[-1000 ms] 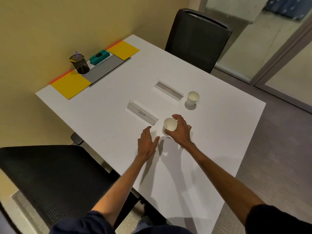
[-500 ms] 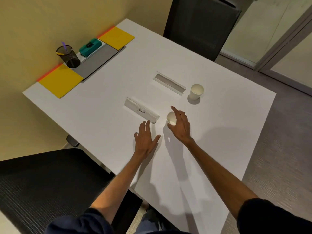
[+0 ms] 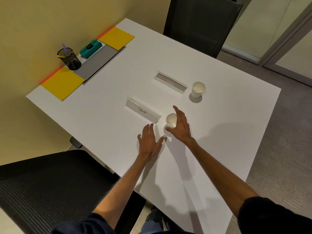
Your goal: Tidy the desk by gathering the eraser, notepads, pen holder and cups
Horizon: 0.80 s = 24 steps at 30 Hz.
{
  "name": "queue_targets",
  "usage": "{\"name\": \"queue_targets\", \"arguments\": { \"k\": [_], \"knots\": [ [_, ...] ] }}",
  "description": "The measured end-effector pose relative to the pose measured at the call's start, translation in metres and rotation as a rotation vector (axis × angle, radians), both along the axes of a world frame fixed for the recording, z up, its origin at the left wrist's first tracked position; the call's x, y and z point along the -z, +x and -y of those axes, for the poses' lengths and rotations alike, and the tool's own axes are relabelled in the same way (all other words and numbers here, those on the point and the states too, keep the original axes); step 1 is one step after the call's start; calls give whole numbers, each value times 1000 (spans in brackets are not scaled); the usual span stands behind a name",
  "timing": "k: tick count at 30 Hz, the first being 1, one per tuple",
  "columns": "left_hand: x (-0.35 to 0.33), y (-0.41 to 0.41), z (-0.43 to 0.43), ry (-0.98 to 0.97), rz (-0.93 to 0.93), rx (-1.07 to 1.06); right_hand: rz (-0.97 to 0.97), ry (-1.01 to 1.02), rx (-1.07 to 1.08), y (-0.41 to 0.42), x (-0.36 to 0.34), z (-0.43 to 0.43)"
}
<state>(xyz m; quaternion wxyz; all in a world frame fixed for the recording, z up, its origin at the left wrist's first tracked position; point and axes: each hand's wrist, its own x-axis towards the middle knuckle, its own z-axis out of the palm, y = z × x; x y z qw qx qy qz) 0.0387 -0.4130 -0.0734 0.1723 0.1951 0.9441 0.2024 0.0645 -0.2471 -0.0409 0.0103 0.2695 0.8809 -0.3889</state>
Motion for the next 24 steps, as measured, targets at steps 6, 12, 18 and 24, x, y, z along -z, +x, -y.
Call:
{"name": "queue_targets", "arguments": {
  "k": [6,12,18,24],
  "knots": [
    [-6,4,-1,2,-10,-5,-6,-20,27,11,-4,0],
    [-24,9,-9,38,-33,7,-25,-29,88,33,-14,-3],
    [-45,14,-21,76,-99,100,-44,-8,124,51,-31,-2],
    [-63,24,-31,142,-150,174,-110,29,202,70,-54,-4]
  ]
}}
